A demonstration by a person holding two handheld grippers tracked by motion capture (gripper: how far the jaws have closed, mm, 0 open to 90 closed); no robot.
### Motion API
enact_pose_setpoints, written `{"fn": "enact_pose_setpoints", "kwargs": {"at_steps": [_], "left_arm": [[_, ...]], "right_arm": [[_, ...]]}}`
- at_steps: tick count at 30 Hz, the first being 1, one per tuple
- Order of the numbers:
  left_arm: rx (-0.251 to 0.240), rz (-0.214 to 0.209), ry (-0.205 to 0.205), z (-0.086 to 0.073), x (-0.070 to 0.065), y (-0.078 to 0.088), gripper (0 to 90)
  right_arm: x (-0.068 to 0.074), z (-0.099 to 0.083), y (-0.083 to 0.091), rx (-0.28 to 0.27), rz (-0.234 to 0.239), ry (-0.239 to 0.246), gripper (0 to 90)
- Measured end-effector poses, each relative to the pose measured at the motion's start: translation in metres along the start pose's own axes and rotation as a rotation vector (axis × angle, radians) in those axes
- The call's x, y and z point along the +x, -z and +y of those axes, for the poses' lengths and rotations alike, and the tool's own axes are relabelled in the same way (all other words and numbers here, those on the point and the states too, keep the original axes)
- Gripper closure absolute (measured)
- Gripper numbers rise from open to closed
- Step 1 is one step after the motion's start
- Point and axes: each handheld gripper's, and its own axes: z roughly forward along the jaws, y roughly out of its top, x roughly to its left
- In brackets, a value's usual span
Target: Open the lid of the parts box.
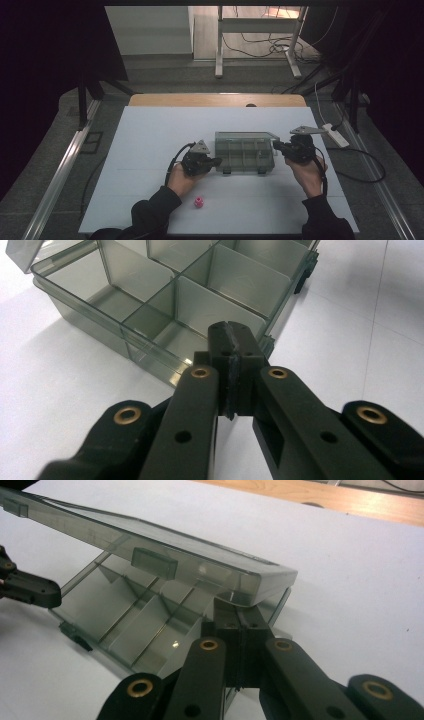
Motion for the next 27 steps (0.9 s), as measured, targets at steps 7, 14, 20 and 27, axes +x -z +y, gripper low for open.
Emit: {"fn": "enact_pose_setpoints", "kwargs": {"at_steps": [7,14,20,27], "left_arm": [[-0.003,-0.009,-0.001,-0.001,0.002,0.000,89.0],[-0.004,-0.010,0.000,-0.001,0.002,0.000,89.0],[-0.004,-0.009,0.000,-0.001,0.001,0.000,89.0],[-0.005,-0.012,0.003,-0.001,0.001,0.000,88.9]], "right_arm": [[-0.003,0.007,-0.004,-0.012,-0.003,0.005,89.3],[-0.007,0.013,-0.008,-0.020,-0.002,0.007,89.3],[-0.009,0.018,-0.012,-0.020,-0.003,0.006,89.4],[-0.012,0.024,-0.016,-0.024,-0.009,0.007,89.4]]}}
